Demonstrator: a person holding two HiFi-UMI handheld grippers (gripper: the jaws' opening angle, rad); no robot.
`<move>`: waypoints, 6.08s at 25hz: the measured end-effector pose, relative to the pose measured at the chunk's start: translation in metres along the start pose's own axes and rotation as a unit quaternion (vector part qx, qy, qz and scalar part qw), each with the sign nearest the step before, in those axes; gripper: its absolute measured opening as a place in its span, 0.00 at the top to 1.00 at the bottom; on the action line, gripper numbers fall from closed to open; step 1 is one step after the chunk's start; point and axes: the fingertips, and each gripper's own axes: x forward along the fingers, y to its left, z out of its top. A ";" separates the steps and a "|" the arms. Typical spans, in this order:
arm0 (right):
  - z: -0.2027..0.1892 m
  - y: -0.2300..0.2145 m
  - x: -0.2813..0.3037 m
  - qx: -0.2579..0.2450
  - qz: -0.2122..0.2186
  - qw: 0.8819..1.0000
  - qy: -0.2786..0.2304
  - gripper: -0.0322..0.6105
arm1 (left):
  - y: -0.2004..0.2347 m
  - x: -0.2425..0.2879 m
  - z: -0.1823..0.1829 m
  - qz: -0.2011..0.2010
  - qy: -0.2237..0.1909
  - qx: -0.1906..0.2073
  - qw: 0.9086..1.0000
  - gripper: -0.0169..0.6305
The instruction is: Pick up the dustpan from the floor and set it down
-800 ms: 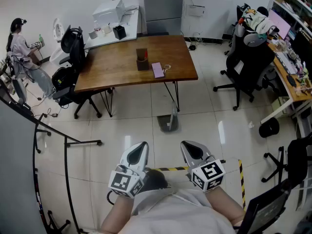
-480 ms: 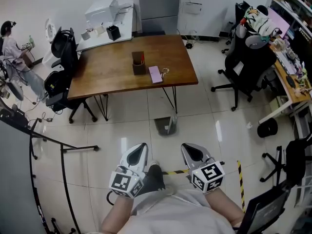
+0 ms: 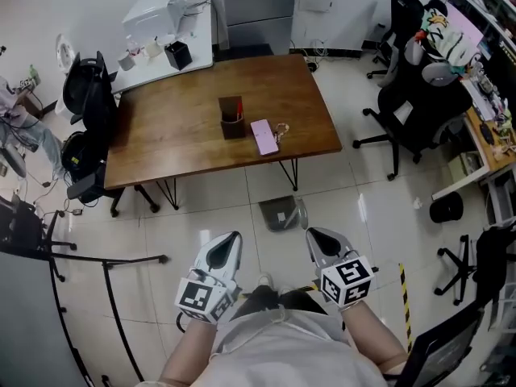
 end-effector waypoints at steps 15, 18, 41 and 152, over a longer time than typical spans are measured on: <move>-0.135 -0.110 0.144 0.040 -0.076 0.955 0.284 0.43 | 0.028 0.063 -0.056 -0.021 0.044 -0.049 0.998 0.95; -0.171 -0.127 0.163 0.060 -0.084 0.939 0.328 0.43 | 0.030 0.072 -0.071 -0.023 0.054 -0.049 0.997 0.95; -0.212 -0.104 0.158 0.116 -0.055 0.891 0.435 0.94 | 0.057 0.051 -0.077 0.021 0.070 -0.074 0.995 0.95; -0.257 -0.117 0.203 0.111 -0.065 0.910 0.395 0.65 | 0.110 0.062 -0.093 0.070 0.043 -0.037 0.996 0.95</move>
